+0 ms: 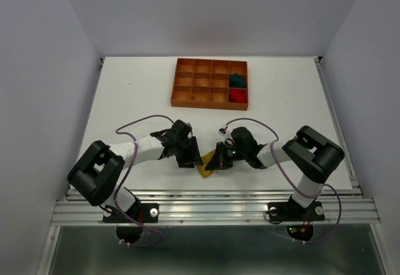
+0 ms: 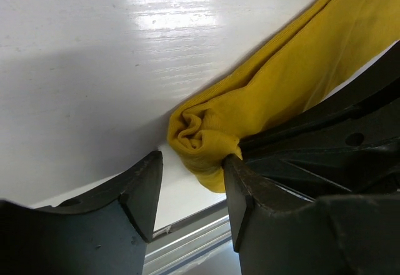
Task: Roll the socks
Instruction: Roll the sock at the center of the board.
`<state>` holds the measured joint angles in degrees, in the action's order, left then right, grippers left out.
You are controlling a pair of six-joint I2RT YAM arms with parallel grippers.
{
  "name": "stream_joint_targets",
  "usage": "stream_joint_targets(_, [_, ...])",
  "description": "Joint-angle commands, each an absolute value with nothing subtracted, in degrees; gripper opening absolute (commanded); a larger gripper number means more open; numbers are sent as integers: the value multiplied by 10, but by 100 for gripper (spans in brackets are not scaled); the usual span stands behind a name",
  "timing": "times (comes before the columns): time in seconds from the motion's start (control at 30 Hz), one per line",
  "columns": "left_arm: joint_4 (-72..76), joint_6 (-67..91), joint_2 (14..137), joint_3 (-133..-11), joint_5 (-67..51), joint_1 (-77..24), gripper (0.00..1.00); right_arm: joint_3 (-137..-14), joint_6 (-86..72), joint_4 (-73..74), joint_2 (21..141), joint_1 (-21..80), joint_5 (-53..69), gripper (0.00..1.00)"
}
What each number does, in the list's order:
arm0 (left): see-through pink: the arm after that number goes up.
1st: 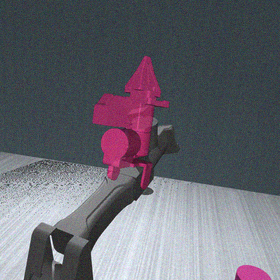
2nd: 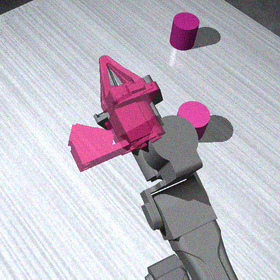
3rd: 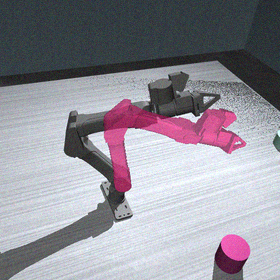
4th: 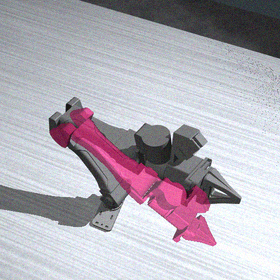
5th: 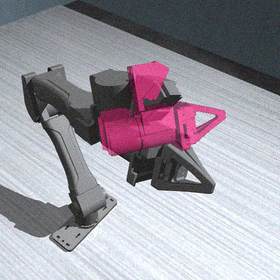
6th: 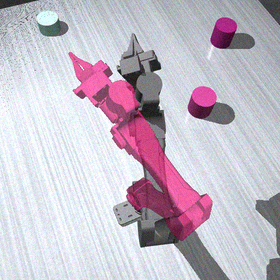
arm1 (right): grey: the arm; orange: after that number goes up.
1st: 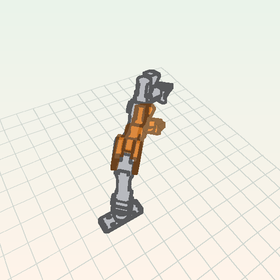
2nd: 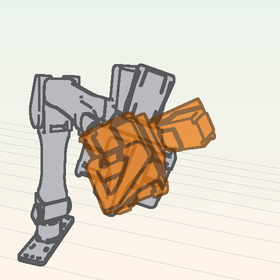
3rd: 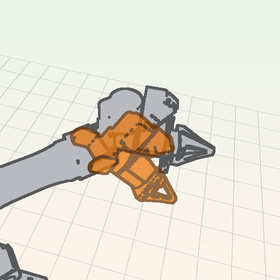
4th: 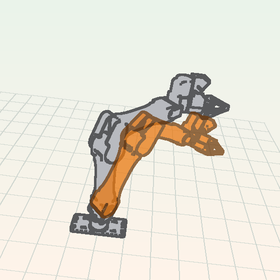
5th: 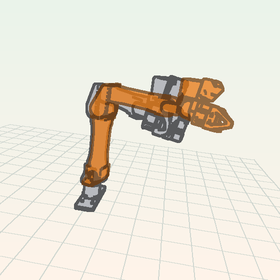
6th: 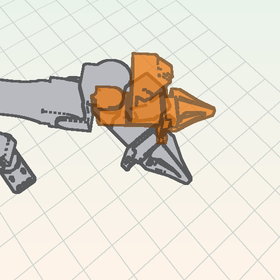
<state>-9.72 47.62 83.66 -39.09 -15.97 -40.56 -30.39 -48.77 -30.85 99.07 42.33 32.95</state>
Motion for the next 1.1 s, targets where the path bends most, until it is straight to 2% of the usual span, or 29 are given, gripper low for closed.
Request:
stream_joint_targets(0.0, [-68, 468, 853, -410, -160, -411, 53, -313, -443, -243, 1011, 420, 278, 2])
stream_joint_targets(0.13, [-55, 473, 867, -411, -163, -414, 42, -321, -434, -229, 1016, 420, 273, 2])
stream_joint_targets(0.2, [-51, 474, 876, -415, -165, -416, 29, -325, -427, -225, 1015, 420, 270, 3])
stream_joint_targets(0.23, [-51, 475, 878, -417, -164, -417, 14, -327, -425, -214, 1012, 420, 265, 5])
stream_joint_targets(0.3, [-57, 479, 882, -419, -156, -417, 0, -331, -409, -201, 1005, 420, 255, 6])
stream_joint_targets(0.43, [-107, 497, 888, -432, -108, -420, 0, -345, -367, -169, 952, 420, 251, 17])
stream_joint_targets(0.47, [-122, 501, 890, -437, -99, -421, 0, -348, -353, -163, 938, 420, 250, 22])
stream_joint_targets(0.53, [-158, 518, 897, -443, -73, -425, 0, -354, -320, -142, 909, 426, 232, 24])
stream_joint_targets(0.67, [-177, 535, 897, -441, -85, -431, 0, -361, -273, -121, 834, 439, 196, 38])
stream_joint_targets(0.73, [-184, 542, 887, -441, -85, -434, 0, -358, -257, -114, 803, 461, 182, 39])
stream_joint_targets(0.83, [-213, 555, 877, -450, -71, -435, 0, -359, -217, -99, 784, 491, 142, 47])
stream_joint_targets(1.07, [-246, 558, 879, -473, -86, -437, 0, -373, -158, -84, 768, 585, 13, 50])
